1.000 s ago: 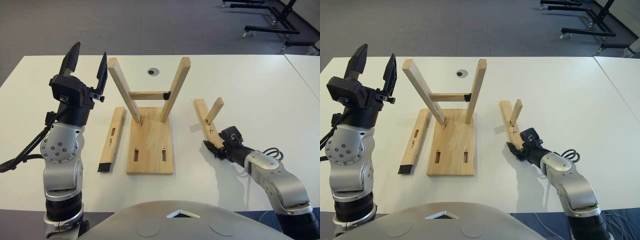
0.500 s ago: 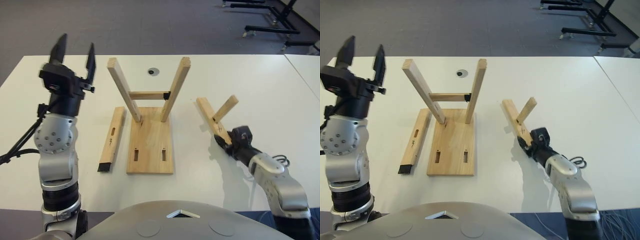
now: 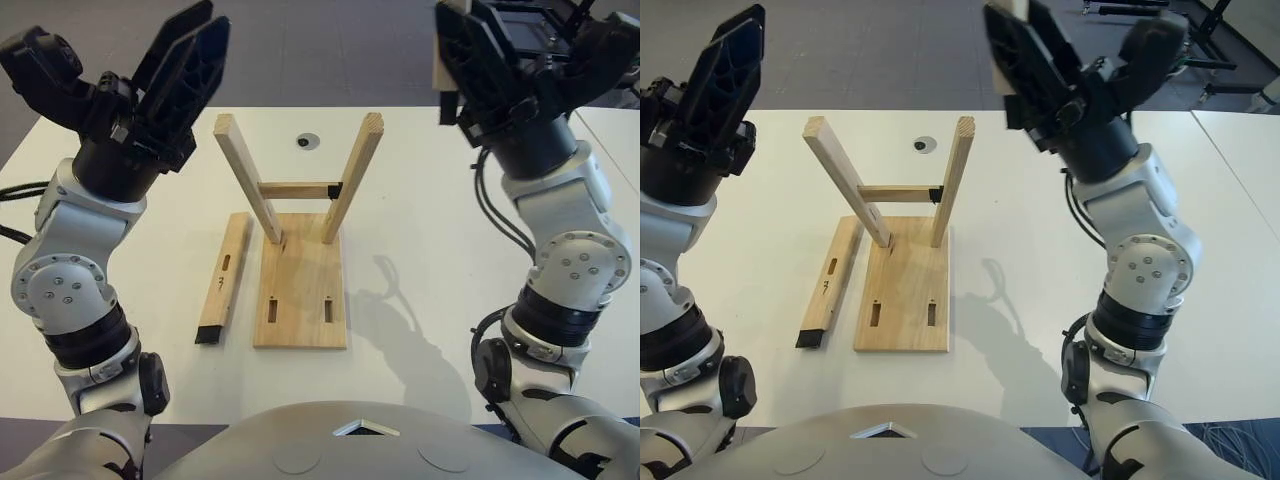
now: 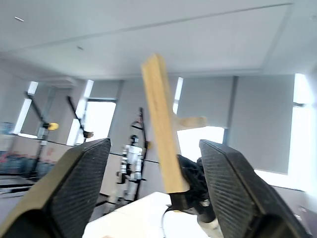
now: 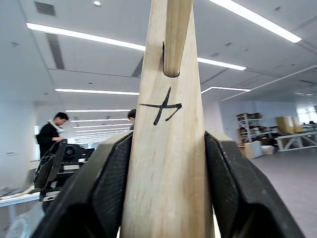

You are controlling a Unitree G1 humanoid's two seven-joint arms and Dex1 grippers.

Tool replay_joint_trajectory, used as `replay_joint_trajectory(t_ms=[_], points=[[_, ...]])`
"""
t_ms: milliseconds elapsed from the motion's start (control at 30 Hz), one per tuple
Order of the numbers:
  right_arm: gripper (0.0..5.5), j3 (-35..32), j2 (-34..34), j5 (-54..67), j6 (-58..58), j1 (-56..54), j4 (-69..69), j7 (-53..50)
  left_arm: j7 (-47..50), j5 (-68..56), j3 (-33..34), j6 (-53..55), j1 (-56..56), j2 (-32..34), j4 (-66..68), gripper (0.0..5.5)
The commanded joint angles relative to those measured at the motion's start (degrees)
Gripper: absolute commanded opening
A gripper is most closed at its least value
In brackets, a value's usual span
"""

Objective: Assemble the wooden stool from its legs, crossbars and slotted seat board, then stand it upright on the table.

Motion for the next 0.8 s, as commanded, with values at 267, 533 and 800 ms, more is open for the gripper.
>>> replay_joint_trajectory(t_ms=[267, 533, 800], points=[[2.10, 13.62, 2.05, 0.78, -0.49, 4.80, -4.23, 8.77, -0.86, -11.53, -6.88, 4.42, -7.97, 4.43, 4.23, 3.40], [2.10, 14.38, 1.59, -1.64, -3.53, 5.79, -5.40, 9.73, -4.44, -0.88, -7.27, 2.97, -4.49, 6.42, 8.66, 3.40], [2.10, 9.67, 1.24, 1.50, -4.86, 2.67, -3.05, 8.15, -4.58, -1.74, -6.90, 3.40, -2.53, 5.76, 8.62, 3.40]])
